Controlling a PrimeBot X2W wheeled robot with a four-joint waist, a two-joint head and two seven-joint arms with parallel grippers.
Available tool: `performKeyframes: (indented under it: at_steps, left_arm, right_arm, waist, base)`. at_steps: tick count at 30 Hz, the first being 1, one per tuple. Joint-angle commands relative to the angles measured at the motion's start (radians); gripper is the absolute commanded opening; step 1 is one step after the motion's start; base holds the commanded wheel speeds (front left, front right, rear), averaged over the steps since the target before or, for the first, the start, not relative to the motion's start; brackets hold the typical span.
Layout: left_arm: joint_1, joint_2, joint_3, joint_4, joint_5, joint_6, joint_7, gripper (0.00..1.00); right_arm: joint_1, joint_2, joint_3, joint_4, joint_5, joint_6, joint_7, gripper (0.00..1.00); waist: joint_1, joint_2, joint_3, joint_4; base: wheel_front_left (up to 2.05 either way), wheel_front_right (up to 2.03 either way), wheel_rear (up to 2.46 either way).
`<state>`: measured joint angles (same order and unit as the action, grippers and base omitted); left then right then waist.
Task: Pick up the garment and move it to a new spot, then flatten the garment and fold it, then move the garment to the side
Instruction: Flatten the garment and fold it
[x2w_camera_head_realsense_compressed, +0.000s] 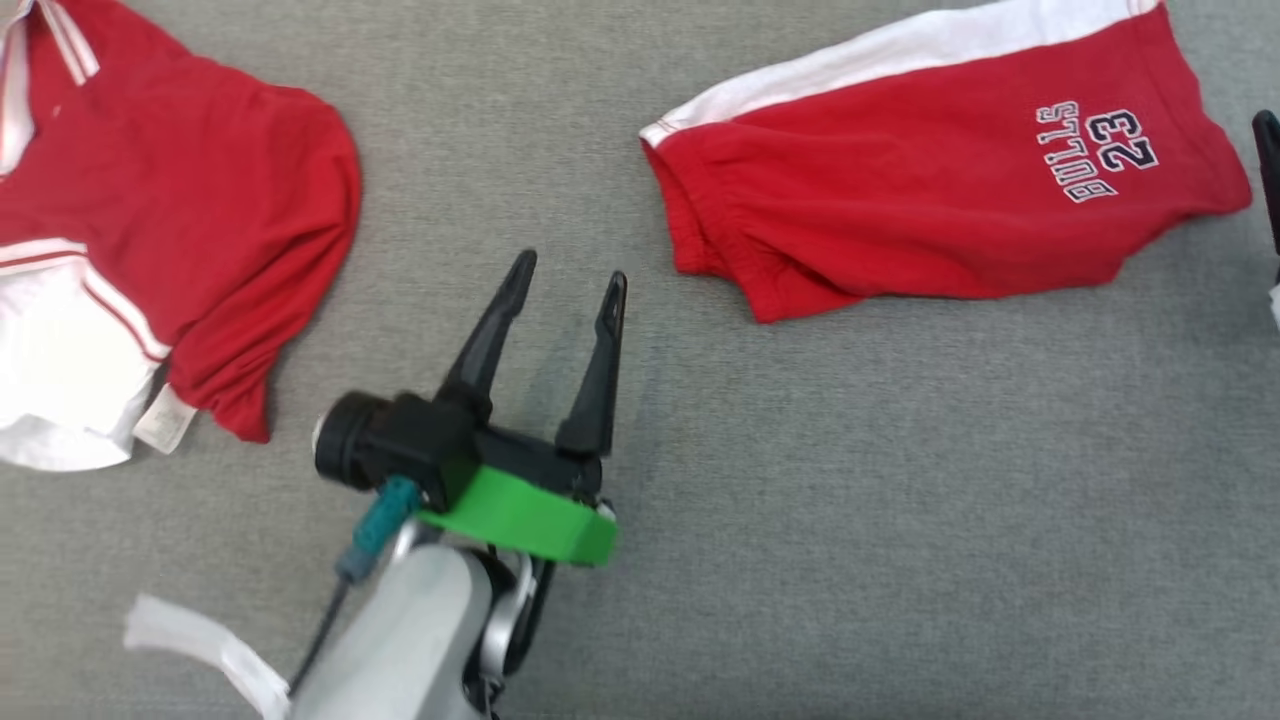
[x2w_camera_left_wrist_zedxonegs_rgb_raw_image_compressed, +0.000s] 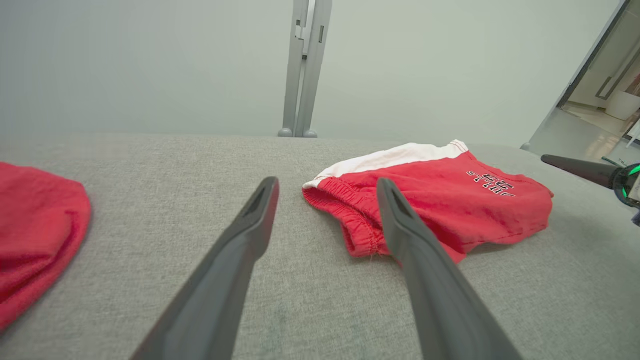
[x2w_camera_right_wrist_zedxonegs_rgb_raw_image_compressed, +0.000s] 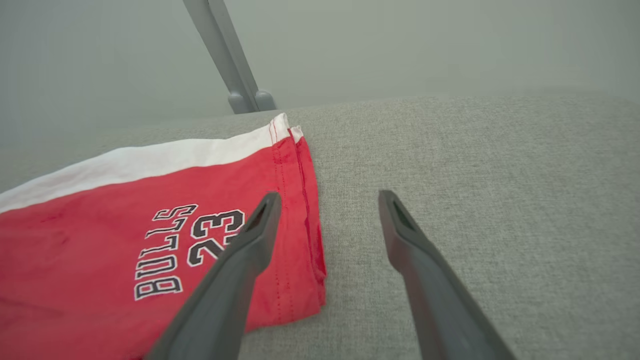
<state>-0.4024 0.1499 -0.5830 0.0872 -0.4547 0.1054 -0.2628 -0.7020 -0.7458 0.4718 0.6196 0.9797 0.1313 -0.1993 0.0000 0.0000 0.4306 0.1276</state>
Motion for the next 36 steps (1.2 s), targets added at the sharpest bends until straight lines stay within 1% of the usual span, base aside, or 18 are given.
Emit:
performKeyframes:
  at_steps: [1,2,4,7,11,16,17,18,19,20,22,25,29,33,36]
  left_arm:
    - [0.044,-0.011,0.006,-0.009,0.029,0.003,-0.002,1.00]
    - [0.066,-0.025,0.008,-0.022,0.057,0.007,-0.001,1.00]
    - [0.095,-0.054,0.025,-0.058,0.088,0.018,-0.002,1.00]
    - [0.137,-0.078,0.032,-0.104,0.138,0.026,-0.001,1.00]
    - [0.165,-0.094,0.036,-0.132,0.176,0.029,-0.001,1.00]
    - [0.195,-0.099,0.060,-0.137,0.195,0.037,-0.001,1.00]
    - [0.198,-0.099,0.065,-0.137,0.197,0.035,-0.001,1.00]
    - [0.199,-0.099,0.068,-0.138,0.199,0.034,-0.001,1.00]
    - [0.201,-0.100,0.073,-0.140,0.199,0.036,-0.001,1.00]
    - [0.203,-0.100,0.077,-0.141,0.200,0.037,-0.001,1.00]
    - [0.205,-0.100,0.084,-0.142,0.205,0.041,-0.001,1.00]
    - [0.211,-0.099,0.097,-0.141,0.218,0.042,-0.001,1.00]
    - [0.219,-0.099,0.117,-0.135,0.237,0.027,-0.002,1.00]
    - [0.231,-0.098,0.132,-0.126,0.251,0.015,-0.002,1.00]
    - [0.243,-0.098,0.143,-0.121,0.256,0.007,-0.002,1.00]
  right_arm:
    - [-0.009,-0.002,-0.008,0.028,-0.009,-0.001,0.009,1.00]
    - [-0.019,-0.003,-0.023,0.061,-0.008,-0.001,0.022,1.00]
    - [-0.034,0.000,-0.022,0.108,-0.024,0.000,0.065,1.00]
    - [-0.071,-0.002,-0.038,0.178,-0.049,-0.001,0.097,1.00]
    - [-0.101,0.008,-0.046,0.256,-0.072,-0.001,0.127,1.00]
    - [-0.098,0.030,-0.029,0.313,-0.077,-0.001,0.178,1.00]
    - [-0.092,0.040,-0.023,0.318,-0.071,0.000,0.194,0.96]
    - [-0.086,0.045,-0.018,0.321,-0.068,0.000,0.203,0.84]
    - [-0.081,0.048,-0.014,0.323,-0.065,0.000,0.207,0.15]
    - [-0.077,0.050,-0.012,0.324,-0.062,0.000,0.210,0.00]
    - [-0.068,0.043,-0.010,0.328,-0.057,-0.001,0.209,0.00]
    - [-0.055,0.023,-0.011,0.335,-0.071,-0.002,0.177,0.00]
    - [-0.053,-0.016,-0.009,0.331,-0.086,-0.002,0.131,0.00]
    - [-0.045,-0.083,-0.005,0.338,-0.116,-0.001,0.092,0.00]
    - [-0.044,-0.125,0.003,0.347,-0.137,-0.001,0.084,0.00]
  waist:
    - [0.0000,0.0000,-0.012,0.052]
    - [0.0000,0.0000,-0.011,0.071]
    - [0.0000,0.0000,-0.006,0.103]
    - [0.0000,0.0000,0.005,0.148]
    - [0.0000,0.0000,0.016,0.190]
    - [0.0000,0.0000,0.015,0.210]
    - [0.0000,0.0000,0.013,0.211]
    - [0.0000,0.0000,0.012,0.211]
    - [0.0000,0.0000,0.010,0.208]
    - [0.0000,0.0000,0.007,0.204]
    - [0.0000,0.0000,0.001,0.191]
    - [0.0000,0.0000,-0.016,0.162]
    - [0.0000,0.0000,-0.036,0.116]
    - [0.0000,0.0000,-0.059,0.078]
    - [0.0000,0.0000,-0.076,0.059]
  base:
    - [0.00,0.00,0.00]
    - [0.00,0.00,0.00]
    - [0.00,0.00,0.00]
    - [0.00,0.00,0.00]
    - [0.00,0.00,0.00]
    - [0.00,0.00,0.00]
    - [0.00,0.00,0.00]
    - [0.00,0.00,0.00]
    - [0.00,0.00,0.00]
    - [0.00,0.00,0.00]
    - [0.00,0.00,0.00]
    - [0.00,0.00,0.00]
    - [0.00,0.00,0.00]
    - [0.00,0.00,0.00]
    - [0.00,0.00,0.00]
